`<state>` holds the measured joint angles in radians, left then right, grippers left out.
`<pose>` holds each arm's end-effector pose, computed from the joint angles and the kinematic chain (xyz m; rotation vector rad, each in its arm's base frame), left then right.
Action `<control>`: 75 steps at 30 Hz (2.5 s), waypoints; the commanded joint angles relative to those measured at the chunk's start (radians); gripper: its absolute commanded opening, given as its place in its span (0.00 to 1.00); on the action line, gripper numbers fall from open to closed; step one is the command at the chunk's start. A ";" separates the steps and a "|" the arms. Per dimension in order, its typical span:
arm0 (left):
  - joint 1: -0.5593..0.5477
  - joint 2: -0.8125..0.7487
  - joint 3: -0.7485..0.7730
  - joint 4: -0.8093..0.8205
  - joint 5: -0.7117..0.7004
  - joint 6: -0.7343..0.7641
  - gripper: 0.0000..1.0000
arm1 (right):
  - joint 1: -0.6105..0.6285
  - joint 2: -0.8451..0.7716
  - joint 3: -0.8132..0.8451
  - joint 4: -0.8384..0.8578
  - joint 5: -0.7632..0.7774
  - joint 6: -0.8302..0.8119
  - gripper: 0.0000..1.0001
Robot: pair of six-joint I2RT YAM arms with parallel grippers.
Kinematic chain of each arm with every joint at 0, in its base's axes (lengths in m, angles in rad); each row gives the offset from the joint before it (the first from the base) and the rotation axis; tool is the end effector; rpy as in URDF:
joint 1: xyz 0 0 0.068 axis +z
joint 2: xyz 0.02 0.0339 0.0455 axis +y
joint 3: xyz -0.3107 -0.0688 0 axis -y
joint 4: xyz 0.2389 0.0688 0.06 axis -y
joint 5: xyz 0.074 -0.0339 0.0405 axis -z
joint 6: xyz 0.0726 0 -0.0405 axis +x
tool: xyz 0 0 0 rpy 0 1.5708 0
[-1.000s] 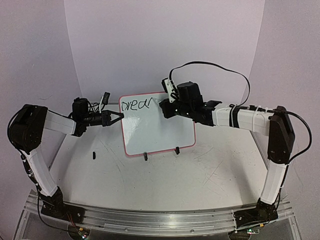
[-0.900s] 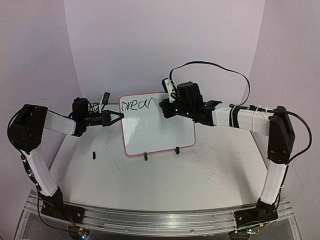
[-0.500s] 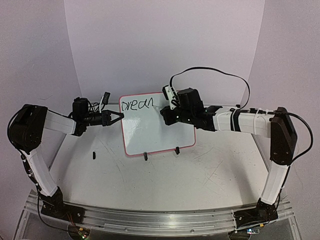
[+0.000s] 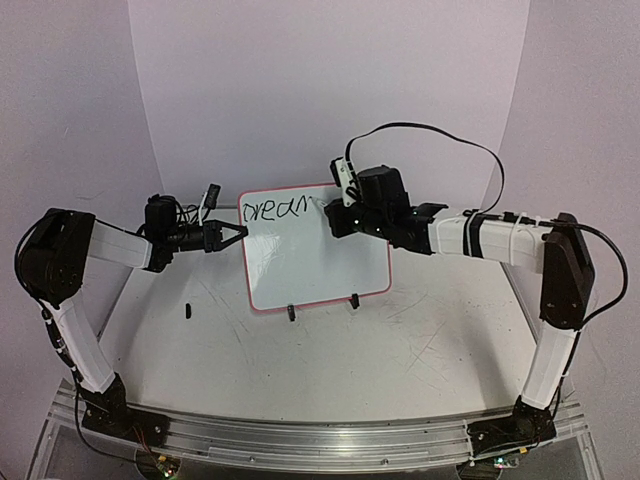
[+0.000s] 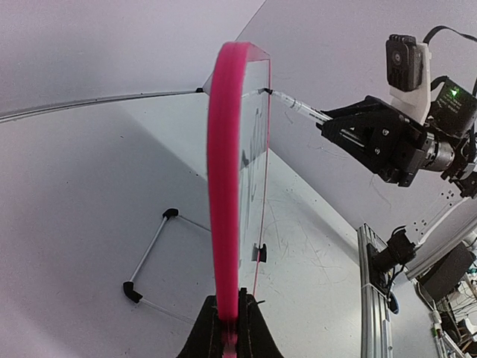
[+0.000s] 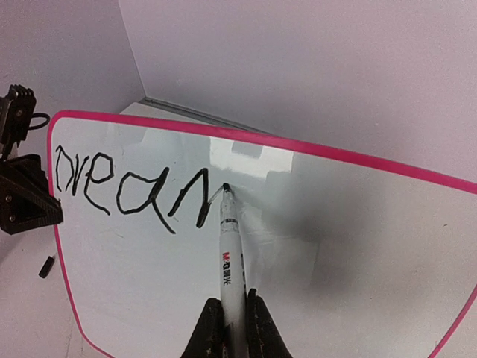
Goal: Write a sentence on the whiteboard
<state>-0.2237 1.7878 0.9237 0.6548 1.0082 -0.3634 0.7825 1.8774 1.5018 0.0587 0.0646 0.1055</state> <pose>0.3744 -0.1482 0.2508 0.6414 1.7554 -1.3009 0.3559 0.3472 0.3323 -0.5962 1.8292 0.5424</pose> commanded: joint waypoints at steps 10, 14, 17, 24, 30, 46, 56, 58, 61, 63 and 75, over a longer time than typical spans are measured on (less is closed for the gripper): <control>-0.008 0.009 0.040 0.027 -0.008 0.058 0.00 | -0.009 -0.018 -0.030 0.008 0.015 0.031 0.00; -0.007 0.004 0.039 0.027 -0.008 0.060 0.00 | -0.004 -0.047 -0.079 0.003 0.013 0.043 0.00; -0.007 0.004 0.039 0.025 -0.009 0.060 0.00 | -0.003 -0.066 -0.089 0.001 0.009 0.047 0.00; -0.007 0.007 0.039 0.025 -0.011 0.060 0.00 | -0.005 -0.114 -0.075 0.026 -0.006 0.042 0.00; -0.008 0.010 0.043 0.024 -0.008 0.060 0.00 | -0.050 -0.103 -0.064 0.045 -0.045 0.071 0.00; -0.008 0.004 0.043 0.022 -0.008 0.061 0.00 | -0.046 -0.037 -0.017 0.043 -0.038 0.031 0.00; -0.008 0.005 0.046 0.021 -0.006 0.058 0.00 | -0.028 -0.024 -0.033 0.030 -0.057 0.044 0.00; -0.007 0.005 0.048 0.021 -0.006 0.058 0.00 | -0.027 -0.031 -0.045 0.029 -0.057 0.047 0.00; -0.007 0.005 0.046 0.020 -0.006 0.058 0.00 | -0.028 -0.050 -0.071 0.027 -0.028 0.051 0.00; -0.008 0.005 0.045 0.021 -0.006 0.059 0.00 | -0.027 -0.067 -0.091 0.026 0.011 0.054 0.00; -0.007 0.005 0.041 0.019 -0.006 0.060 0.00 | -0.029 -0.117 -0.163 0.019 0.090 0.063 0.00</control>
<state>-0.2237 1.7882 0.9291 0.6464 1.0103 -0.3626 0.7582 1.8043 1.3583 0.0776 0.1021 0.1550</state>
